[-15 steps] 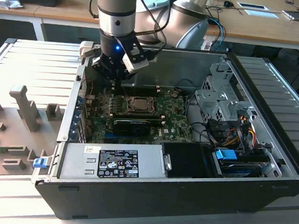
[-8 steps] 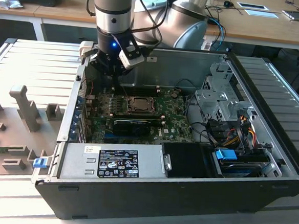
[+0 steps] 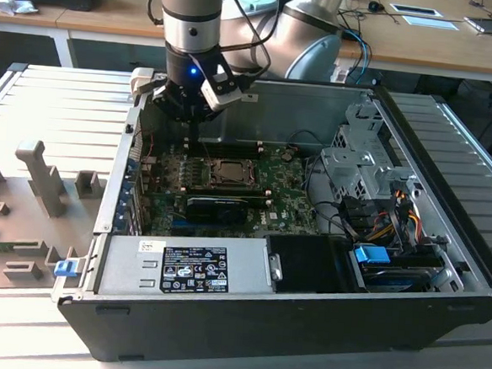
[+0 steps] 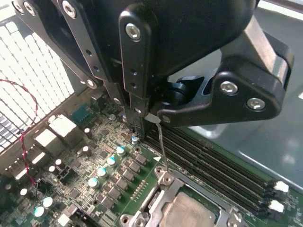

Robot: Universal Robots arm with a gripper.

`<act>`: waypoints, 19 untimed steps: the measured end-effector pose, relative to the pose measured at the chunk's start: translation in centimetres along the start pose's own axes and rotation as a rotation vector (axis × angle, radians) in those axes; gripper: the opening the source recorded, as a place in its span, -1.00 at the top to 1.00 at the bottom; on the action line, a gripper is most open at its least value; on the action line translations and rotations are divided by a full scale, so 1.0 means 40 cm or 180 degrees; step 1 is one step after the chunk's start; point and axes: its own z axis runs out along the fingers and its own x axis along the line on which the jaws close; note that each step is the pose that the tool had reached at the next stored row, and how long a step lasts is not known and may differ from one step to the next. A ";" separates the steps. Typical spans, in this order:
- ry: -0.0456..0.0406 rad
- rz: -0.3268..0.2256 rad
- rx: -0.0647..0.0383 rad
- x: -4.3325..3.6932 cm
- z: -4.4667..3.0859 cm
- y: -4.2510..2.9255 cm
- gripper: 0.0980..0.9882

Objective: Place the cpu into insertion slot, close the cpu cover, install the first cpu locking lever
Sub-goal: 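Install the first cpu locking lever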

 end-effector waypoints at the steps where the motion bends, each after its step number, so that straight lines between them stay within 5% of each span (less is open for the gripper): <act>1: -0.0001 0.0000 0.0000 -0.003 0.000 0.000 0.98; 19: -0.0001 0.0000 0.0000 -0.040 0.001 -0.003 0.98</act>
